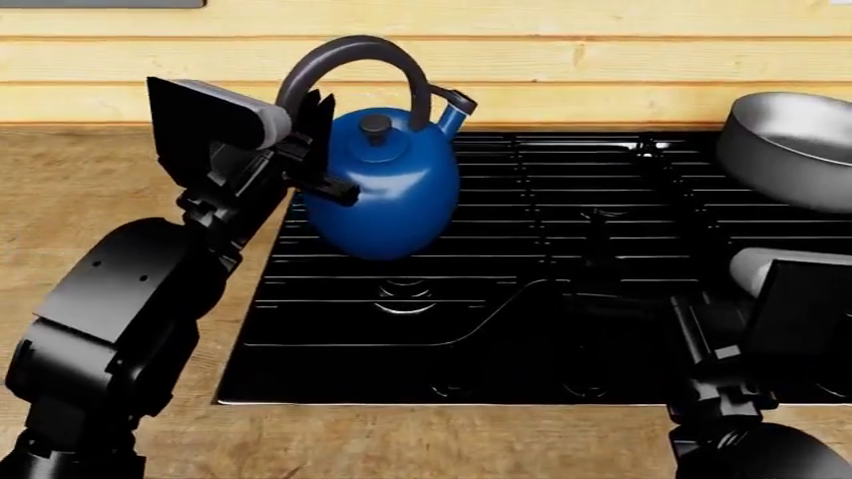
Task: Pick the kettle from the counter and place it on a stove burner. Then turn the burner on.
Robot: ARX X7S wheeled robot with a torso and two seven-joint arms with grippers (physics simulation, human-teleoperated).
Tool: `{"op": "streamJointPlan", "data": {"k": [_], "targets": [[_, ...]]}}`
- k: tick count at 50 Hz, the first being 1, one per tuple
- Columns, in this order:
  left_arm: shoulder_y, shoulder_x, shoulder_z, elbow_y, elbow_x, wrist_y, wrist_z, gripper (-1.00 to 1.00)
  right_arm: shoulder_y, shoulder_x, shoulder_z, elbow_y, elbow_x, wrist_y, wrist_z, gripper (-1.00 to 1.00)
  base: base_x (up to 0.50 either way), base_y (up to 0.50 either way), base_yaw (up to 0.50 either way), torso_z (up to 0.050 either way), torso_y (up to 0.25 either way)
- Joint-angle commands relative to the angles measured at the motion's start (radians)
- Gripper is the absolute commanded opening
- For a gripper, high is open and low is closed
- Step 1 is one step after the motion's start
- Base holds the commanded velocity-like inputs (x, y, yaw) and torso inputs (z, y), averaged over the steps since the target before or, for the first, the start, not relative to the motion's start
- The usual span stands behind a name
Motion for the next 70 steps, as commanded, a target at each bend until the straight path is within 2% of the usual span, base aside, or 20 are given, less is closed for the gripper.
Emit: {"op": "streamJointPlan", "data": {"k": [1,15,37,70], "targets": [[-0.011,0.063,-0.011,-0.086,-0.009,0.095,0.054,-1.0,-0.013,-0.009,-0.018,0.028,-0.026,-0.028,-0.014,1.0,0.0,0.0,0.0,0.0,0.0],[-0.039,0.103,0.019,-0.204,0.008,0.142,0.099,-1.0,-0.012,-0.009,-0.033,0.05,-0.041,-0.041,-0.022,1.0,0.0,0.0,0.0,0.001,0.001],[-0.029,0.078,0.058,-0.184,0.015,0.081,0.081,-1.0,0.004,-0.022,-0.067,0.115,-0.068,-0.069,-0.045,1.0,0.0,0.0,0.0,0.0,0.001],[-0.038,0.109,0.057,-0.346,0.034,0.169,0.106,-1.0,-0.002,-0.024,-0.087,0.164,-0.089,-0.1,-0.061,1.0,0.0,0.0,0.0,0.0,0.001]]}}
